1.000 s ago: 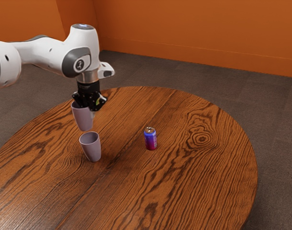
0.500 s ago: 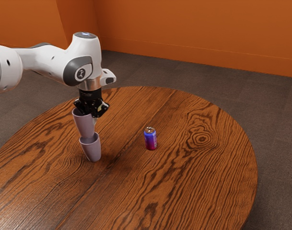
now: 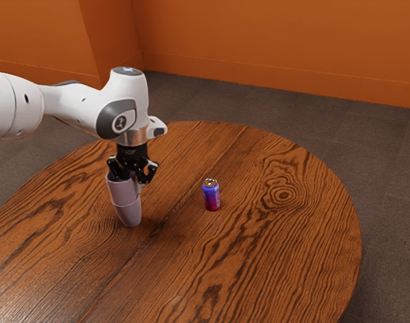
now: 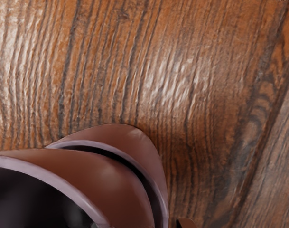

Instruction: Place the left cup onto the right cup

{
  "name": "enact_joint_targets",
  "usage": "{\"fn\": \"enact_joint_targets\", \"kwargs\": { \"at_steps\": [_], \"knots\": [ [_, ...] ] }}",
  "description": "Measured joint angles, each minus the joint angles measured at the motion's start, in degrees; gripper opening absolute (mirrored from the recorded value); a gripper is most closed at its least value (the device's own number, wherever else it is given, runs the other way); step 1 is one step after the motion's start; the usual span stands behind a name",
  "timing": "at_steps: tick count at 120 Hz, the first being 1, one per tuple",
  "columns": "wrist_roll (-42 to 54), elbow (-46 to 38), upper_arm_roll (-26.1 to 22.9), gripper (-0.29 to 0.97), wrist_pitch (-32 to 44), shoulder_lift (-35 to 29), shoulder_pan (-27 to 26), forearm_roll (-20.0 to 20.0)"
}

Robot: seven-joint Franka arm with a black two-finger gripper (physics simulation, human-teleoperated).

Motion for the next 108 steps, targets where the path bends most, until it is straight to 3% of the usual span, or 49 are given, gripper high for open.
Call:
{"fn": "enact_joint_targets", "kwargs": {
  "at_steps": [17, 37, 74, 108],
  "knots": [
    [-0.5, 0.0, -0.07, 0.4, 0.51, 0.1, 0.14, 0.03],
    [-0.92, 0.04, -0.08, 0.55, 0.8, 0.04, 0.15, 0.13],
    [-1.33, 1.14, -0.18, 0.65, -0.85, -3.92, -0.53, 0.41],
    [-0.36, 4.77, -1.08, 0.67, -8.29, -9.39, -1.14, 0.38]
  ]
}}
